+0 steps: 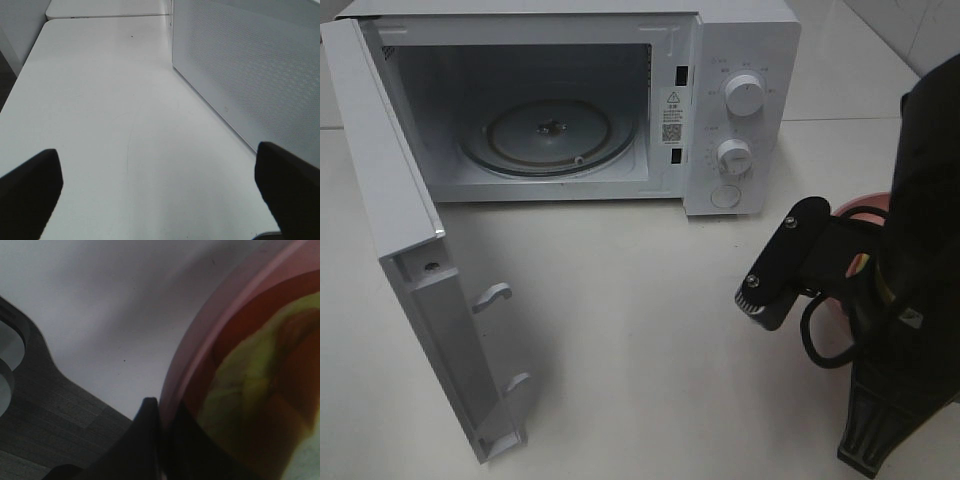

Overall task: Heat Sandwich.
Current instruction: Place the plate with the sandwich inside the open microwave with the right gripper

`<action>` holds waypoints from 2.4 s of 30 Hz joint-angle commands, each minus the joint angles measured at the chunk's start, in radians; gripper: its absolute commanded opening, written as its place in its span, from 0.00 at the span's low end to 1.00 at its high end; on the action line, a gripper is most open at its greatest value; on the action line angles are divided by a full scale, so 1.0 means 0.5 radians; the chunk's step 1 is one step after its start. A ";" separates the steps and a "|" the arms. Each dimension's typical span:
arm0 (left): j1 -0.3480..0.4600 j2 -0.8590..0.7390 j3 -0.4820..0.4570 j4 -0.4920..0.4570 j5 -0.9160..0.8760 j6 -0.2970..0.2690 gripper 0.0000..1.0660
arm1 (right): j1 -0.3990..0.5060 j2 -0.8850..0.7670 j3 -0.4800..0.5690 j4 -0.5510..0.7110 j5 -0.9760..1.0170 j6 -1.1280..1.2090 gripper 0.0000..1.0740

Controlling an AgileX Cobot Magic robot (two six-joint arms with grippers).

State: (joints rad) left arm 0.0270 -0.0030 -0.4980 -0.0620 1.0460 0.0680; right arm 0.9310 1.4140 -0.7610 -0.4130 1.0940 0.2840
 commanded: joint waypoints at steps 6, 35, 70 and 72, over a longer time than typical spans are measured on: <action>-0.014 -0.052 0.006 0.004 -0.020 0.000 0.94 | 0.050 -0.016 0.006 -0.060 -0.064 -0.308 0.00; -0.014 -0.052 0.006 0.004 -0.020 0.000 0.94 | 0.050 -0.016 0.006 -0.066 -0.560 -1.466 0.02; -0.014 -0.052 0.006 0.004 -0.020 0.000 0.94 | -0.364 -0.010 0.006 0.428 -1.036 -3.038 0.03; -0.014 -0.052 0.006 0.004 -0.020 0.000 0.94 | -0.382 -0.010 0.006 0.432 -1.036 -3.068 0.03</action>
State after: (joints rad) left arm 0.0270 -0.0030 -0.4980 -0.0620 1.0460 0.0680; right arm 0.7460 1.4140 -0.7580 -0.2010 0.5990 -1.2220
